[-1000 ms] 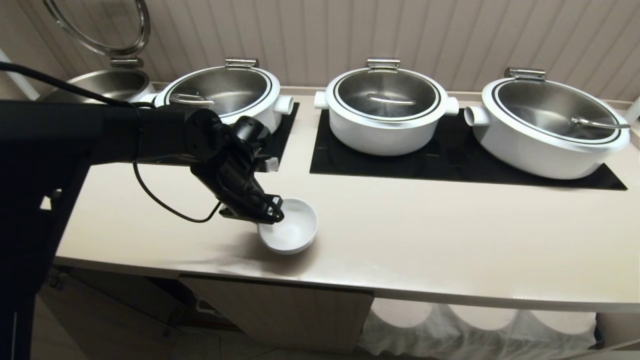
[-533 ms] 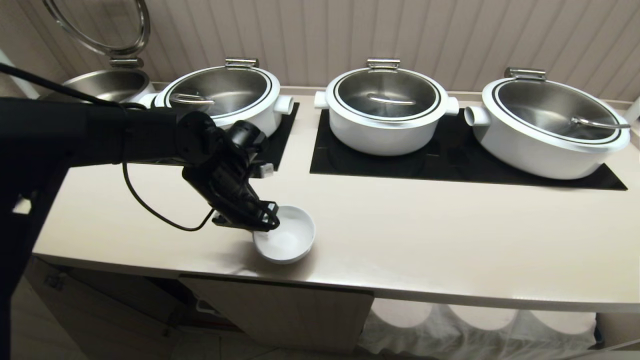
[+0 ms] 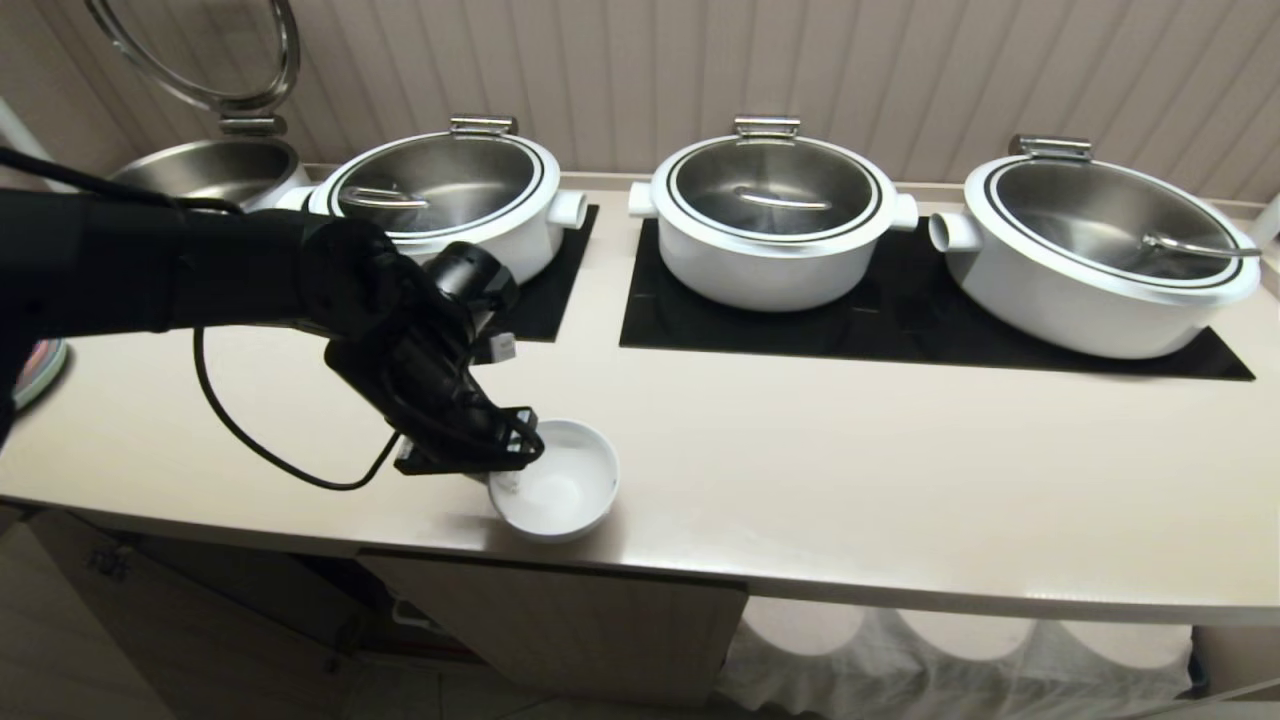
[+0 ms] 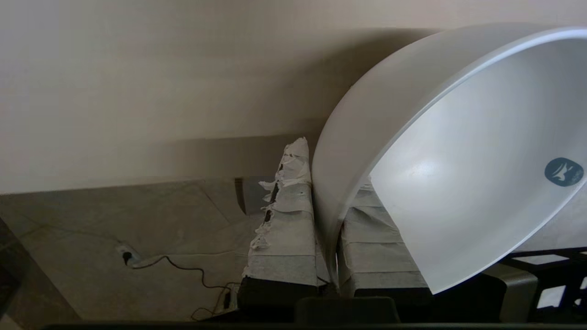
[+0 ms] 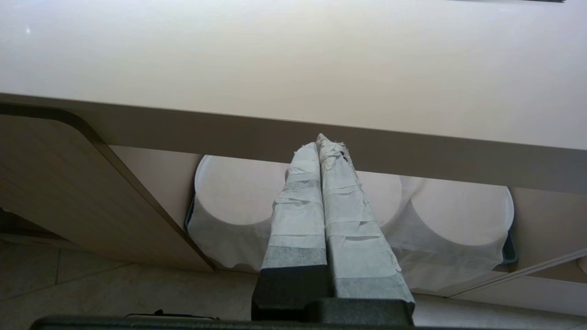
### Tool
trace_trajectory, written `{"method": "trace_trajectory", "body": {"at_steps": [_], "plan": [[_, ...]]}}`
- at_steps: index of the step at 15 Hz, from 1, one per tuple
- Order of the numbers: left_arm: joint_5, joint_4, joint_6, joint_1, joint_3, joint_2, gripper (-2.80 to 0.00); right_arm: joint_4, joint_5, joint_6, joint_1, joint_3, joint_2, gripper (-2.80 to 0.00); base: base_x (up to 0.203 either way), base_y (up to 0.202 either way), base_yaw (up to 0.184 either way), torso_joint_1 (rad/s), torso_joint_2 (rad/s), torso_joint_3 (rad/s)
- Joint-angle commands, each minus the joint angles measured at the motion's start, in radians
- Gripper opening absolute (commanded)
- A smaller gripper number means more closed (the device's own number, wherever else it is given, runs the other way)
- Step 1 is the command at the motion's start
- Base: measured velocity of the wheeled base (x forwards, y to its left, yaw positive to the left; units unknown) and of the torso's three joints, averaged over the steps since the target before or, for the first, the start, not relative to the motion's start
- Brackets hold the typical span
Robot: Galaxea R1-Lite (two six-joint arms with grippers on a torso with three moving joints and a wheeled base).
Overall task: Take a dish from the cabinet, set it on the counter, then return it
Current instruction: Pick up the bowl from the table, then put it back into the cabinet
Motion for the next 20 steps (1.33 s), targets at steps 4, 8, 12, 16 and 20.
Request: {"method": "trace_trajectory", "body": {"at_steps": [4,8,12,16,20], "plan": [[-0.004,-0.009,-0.061,0.007,0.106,-0.101,-2.8,0.001,0.0,-0.001,0.001,0.0,0.0,-2.8,0.0,0.0,0.0,0.0,0.0,0.0],[-0.024,-0.063,-0.063,0.025,0.222,-0.204,-2.8,-0.001,0.0,-0.001,0.001,0.0,0.0,-2.8,0.0,0.0,0.0,0.0,0.0,0.0],[-0.034,-0.111,-0.072,0.039,0.388,-0.337,-2.8,0.0,0.0,-0.001,0.0,0.0,0.0,-2.8,0.0,0.0,0.0,0.0,0.0,0.0],[-0.036,-0.143,-0.105,0.066,0.543,-0.453,-2.8,0.001,0.0,-0.001,0.0,0.0,0.0,-2.8,0.0,0.0,0.0,0.0,0.0,0.0],[-0.036,-0.146,-0.106,0.088,0.681,-0.556,-2.8,-0.001,0.0,-0.001,0.001,0.0,0.0,-2.8,0.0,0.0,0.0,0.0,0.0,0.0]]}}
